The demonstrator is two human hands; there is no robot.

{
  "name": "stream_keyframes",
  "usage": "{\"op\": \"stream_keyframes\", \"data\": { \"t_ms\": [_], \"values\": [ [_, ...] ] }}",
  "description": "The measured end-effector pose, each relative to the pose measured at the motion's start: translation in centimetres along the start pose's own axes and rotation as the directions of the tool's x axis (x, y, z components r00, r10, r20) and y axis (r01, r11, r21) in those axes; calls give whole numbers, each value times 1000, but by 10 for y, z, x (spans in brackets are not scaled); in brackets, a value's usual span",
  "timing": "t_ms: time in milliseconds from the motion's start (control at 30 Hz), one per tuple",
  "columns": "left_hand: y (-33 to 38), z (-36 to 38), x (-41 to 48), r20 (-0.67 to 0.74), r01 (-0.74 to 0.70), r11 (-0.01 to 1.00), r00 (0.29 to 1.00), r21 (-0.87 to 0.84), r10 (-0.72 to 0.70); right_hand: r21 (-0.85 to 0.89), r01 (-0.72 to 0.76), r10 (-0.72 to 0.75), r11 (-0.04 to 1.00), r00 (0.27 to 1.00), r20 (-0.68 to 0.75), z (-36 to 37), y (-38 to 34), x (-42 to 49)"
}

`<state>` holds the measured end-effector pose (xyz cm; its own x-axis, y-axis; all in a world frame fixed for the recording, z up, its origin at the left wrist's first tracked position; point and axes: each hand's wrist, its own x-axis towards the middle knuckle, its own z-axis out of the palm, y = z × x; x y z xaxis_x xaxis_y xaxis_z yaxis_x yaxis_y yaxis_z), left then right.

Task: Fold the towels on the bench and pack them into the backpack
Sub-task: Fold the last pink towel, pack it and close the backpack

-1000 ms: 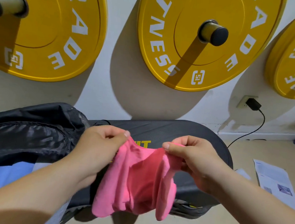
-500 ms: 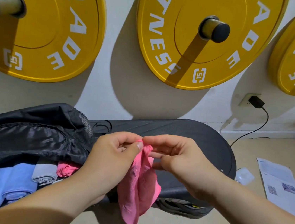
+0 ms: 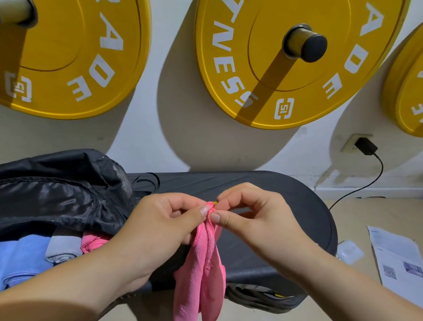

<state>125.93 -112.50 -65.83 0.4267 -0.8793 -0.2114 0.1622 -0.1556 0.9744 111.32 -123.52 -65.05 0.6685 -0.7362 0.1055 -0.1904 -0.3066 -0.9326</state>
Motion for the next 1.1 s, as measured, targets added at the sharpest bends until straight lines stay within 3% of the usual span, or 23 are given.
{"op": "stream_keyframes", "data": {
  "t_ms": [300, 500, 667, 900, 1100],
  "values": [
    [7, 1, -5, 33, -114, 990, 993, 84, 112, 255, -74, 47, 964, 993, 111, -1, 3, -1],
    [11, 1, -8, 64, -158, 980, 987, 125, 151, 299, -93, 57, 950, 990, 129, -3, 1, -2],
    [12, 2, -10, 97, -198, 974, 977, 106, 188, 227, -69, 47, 972, 994, 100, -1, 0, -3],
    [26, -12, -16, 191, -277, 931, 953, 239, 234, 22, 43, -46, 999, 987, 154, -8, -8, -4],
    [34, -15, -19, 90, -355, 874, 934, 333, 345, 25, 62, -67, 998, 929, 365, -9, -8, -8]
  ]
}}
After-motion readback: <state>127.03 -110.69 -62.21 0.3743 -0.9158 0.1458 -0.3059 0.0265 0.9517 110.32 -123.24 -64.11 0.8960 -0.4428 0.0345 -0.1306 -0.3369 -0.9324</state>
